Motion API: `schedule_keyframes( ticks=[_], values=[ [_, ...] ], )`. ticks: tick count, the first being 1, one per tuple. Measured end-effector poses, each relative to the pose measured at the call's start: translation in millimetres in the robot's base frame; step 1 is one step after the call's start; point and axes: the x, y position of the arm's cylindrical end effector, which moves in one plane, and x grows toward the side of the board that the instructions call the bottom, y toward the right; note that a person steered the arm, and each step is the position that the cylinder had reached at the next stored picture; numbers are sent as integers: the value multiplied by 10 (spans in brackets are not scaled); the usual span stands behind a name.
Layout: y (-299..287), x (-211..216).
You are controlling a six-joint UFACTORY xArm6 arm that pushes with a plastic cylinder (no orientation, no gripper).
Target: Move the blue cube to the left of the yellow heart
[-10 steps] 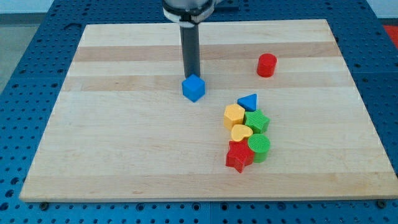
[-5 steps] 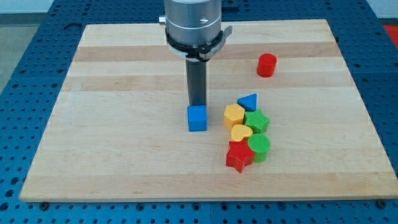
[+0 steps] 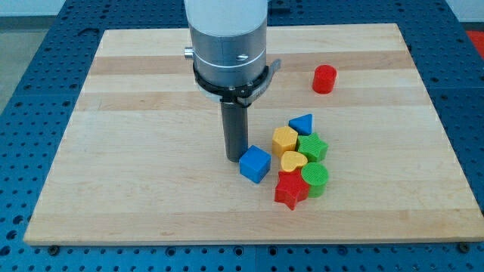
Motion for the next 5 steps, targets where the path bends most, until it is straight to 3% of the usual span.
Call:
schedule_keyframes(
  ticks=[3,4,5],
  values=[
    [384,17],
    [189,5],
    [-258,-279]
  ],
)
